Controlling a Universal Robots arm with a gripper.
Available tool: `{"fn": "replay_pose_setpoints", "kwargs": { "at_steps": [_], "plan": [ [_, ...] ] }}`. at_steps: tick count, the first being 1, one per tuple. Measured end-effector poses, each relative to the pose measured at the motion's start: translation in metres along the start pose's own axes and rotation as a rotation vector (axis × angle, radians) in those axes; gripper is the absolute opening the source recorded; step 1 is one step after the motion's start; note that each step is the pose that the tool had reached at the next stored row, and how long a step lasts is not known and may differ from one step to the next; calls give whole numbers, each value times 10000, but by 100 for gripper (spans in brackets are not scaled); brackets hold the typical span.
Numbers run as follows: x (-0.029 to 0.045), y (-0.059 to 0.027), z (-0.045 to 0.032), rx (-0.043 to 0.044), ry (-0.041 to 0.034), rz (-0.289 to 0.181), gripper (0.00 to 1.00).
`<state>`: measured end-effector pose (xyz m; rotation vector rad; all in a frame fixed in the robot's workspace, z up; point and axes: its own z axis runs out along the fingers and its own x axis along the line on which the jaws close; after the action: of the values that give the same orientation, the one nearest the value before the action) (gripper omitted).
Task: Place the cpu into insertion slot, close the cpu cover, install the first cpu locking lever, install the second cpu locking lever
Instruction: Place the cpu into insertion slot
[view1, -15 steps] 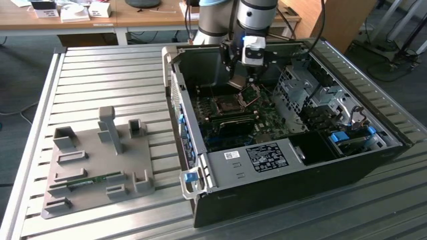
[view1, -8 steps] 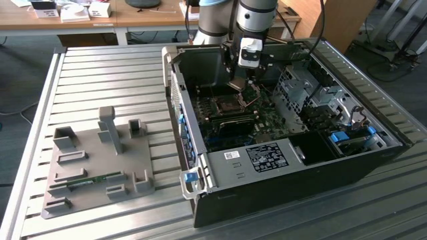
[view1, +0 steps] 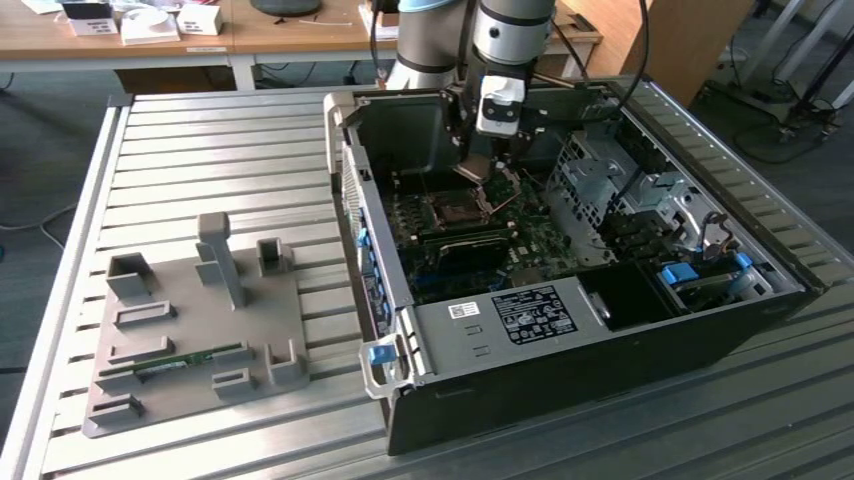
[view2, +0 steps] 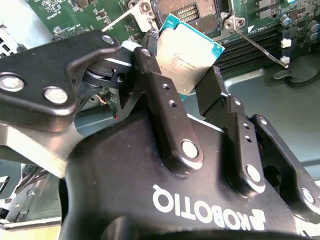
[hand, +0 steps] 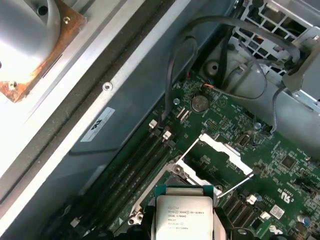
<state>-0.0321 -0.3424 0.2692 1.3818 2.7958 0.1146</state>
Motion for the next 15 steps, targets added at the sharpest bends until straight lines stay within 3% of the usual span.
{"fn": "replay_pose_setpoints", "kwargs": {
  "at_steps": [5, 15],
  "plan": [
    [0, 1, 2, 8, -16, 46, 54],
    [-1, -5, 67, -14, -152, 1837, 54]
  ]
}}
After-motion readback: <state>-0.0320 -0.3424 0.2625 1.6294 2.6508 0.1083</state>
